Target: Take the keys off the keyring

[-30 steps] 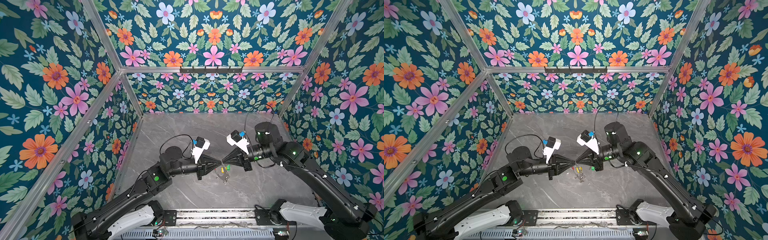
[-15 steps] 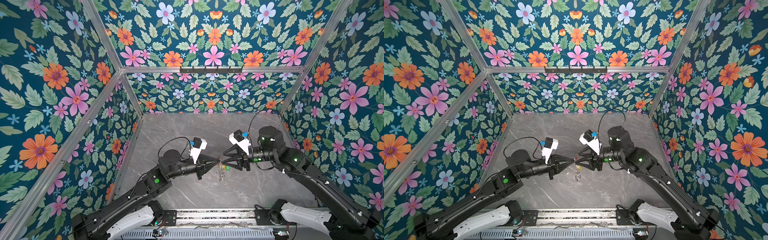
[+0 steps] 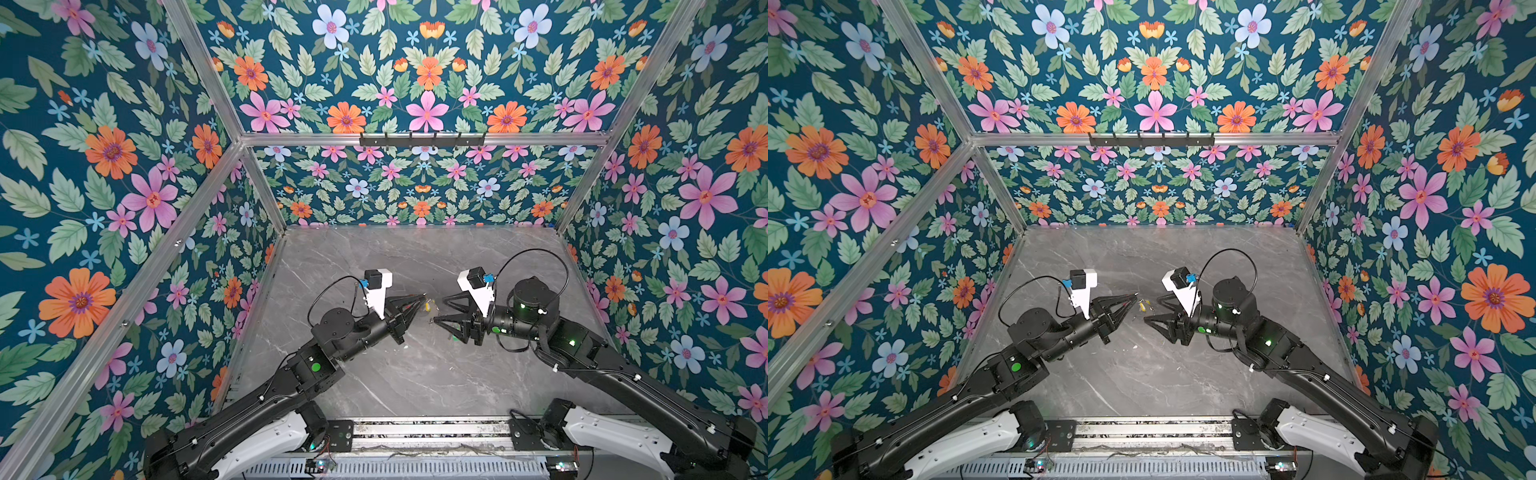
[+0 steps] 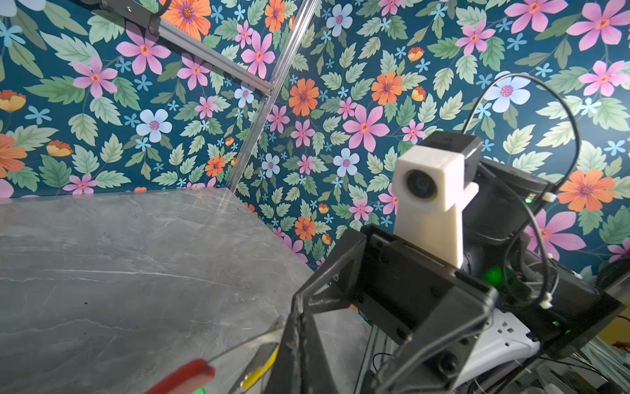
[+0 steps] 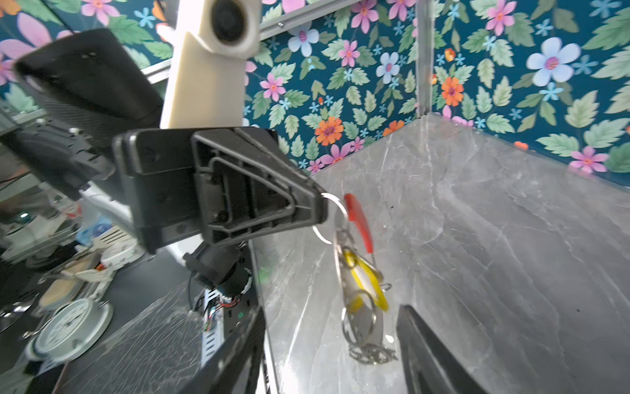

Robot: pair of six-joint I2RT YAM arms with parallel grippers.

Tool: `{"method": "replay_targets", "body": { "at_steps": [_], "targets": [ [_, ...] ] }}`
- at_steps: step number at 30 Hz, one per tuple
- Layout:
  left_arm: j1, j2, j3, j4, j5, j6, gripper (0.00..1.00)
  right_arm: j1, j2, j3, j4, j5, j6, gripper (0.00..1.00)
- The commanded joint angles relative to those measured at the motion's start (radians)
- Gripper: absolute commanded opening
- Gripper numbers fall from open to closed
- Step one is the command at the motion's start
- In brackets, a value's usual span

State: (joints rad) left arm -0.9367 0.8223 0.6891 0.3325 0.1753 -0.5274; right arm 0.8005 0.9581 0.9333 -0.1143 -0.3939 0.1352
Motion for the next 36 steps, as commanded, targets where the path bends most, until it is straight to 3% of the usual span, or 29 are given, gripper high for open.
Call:
{"method": "replay_targets", "body": {
  "at_steps": [1,9,17,23,36],
  "targets": [
    [-0.001,-0.002,0.001,0.074,-0.023,-0.011,0.0,0.005,0.017,-0.006,0.058,0.043,-0.005,0.63],
    [0.0,0.012,-0.013,0.134,0.042,-0.016,0.0,0.025,0.062,0.006,0.044,0.093,-0.041,0.6],
    [0.0,0.002,-0.019,0.126,0.019,-0.01,0.0,0.033,0.065,0.019,0.018,0.072,-0.053,0.17],
    [-0.001,0.003,-0.012,0.106,0.014,0.0,0.0,0.039,0.072,0.038,-0.008,0.072,-0.067,0.0],
    [-0.001,0.003,0.007,0.035,-0.071,0.011,0.0,0.108,0.103,0.111,-0.111,0.192,-0.13,0.0]
  ]
}}
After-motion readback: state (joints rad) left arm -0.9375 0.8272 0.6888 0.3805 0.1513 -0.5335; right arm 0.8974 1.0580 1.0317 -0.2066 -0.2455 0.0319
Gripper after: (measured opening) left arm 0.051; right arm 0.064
